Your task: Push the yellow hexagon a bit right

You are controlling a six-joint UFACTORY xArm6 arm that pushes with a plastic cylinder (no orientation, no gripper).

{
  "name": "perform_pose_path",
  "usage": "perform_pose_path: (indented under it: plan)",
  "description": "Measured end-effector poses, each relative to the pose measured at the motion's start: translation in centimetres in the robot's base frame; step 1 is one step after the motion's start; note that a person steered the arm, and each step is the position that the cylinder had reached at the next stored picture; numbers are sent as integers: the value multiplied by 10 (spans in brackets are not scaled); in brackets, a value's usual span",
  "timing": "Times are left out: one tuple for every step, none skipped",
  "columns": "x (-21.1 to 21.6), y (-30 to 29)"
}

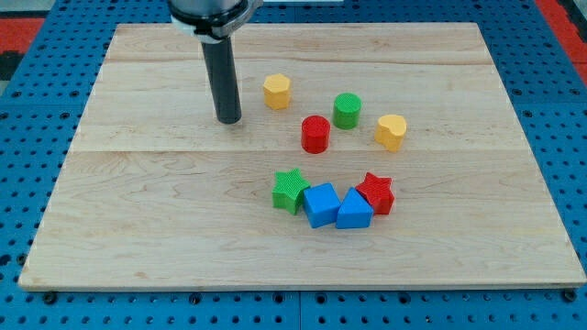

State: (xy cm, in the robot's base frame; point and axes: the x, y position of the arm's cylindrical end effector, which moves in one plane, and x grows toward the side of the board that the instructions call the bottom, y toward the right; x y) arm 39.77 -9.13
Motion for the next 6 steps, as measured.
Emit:
perform_pose_path:
  plan:
    - [31,-9]
    - [15,10]
    - [-36,25]
    - [-58,33]
    - [-57,33]
    - [-71,46]
